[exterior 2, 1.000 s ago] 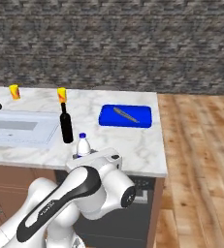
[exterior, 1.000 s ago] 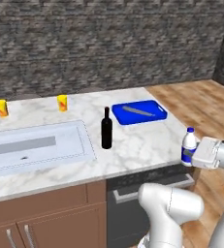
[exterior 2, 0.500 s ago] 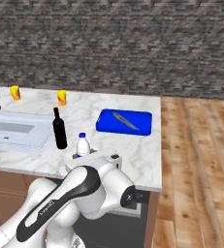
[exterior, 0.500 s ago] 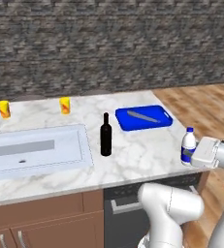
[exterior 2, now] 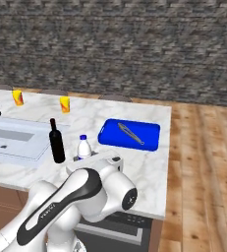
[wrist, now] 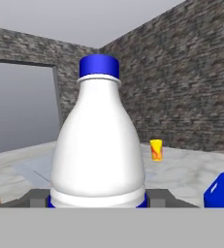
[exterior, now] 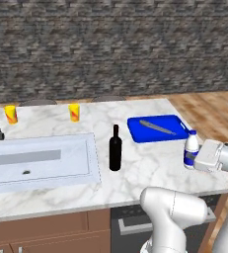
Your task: Place the drinks on the dining counter in a tight cluster.
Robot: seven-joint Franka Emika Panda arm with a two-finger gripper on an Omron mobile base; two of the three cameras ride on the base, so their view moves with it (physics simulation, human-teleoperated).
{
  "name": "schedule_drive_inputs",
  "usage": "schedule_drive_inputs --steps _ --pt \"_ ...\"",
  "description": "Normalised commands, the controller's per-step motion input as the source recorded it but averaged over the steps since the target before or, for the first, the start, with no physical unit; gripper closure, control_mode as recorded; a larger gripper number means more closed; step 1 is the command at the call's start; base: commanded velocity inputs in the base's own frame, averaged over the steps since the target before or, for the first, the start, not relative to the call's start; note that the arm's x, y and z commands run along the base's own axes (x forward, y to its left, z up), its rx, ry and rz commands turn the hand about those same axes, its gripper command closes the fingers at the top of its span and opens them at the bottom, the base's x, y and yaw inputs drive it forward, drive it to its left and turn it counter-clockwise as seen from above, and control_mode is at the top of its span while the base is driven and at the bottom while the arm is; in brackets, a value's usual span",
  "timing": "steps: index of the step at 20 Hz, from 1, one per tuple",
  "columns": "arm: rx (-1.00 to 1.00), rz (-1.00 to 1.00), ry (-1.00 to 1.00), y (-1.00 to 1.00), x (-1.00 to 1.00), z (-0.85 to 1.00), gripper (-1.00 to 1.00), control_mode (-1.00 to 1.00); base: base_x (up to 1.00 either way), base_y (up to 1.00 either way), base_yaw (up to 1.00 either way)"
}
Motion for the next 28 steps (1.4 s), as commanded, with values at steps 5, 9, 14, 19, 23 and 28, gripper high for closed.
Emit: schedule_drive_inputs --steps 5,9,14,19,23,28 --pt "0.0 0.0 0.0 0.0 0.0 0.0 1.0 1.0 0.01 -0.03 0.01" --pt "0.0 0.0 0.0 0.0 0.0 0.0 1.0 1.0 0.0 0.0 0.0" --pt "0.0 0.0 0.0 0.0 0.0 0.0 1.0 1.0 0.0 0.0 0.0" --pt "0.0 0.0 0.0 0.0 0.0 0.0 1.0 1.0 0.0 0.0 0.0" --pt "0.0 0.03 0.02 -0.03 0.03 -0.02 1.0 -1.0 0.04 -0.04 0.06" --pt "0.1 0.15 0.11 -0.24 0.2 -0.15 1.0 -1.0 0.0 0.0 0.0"
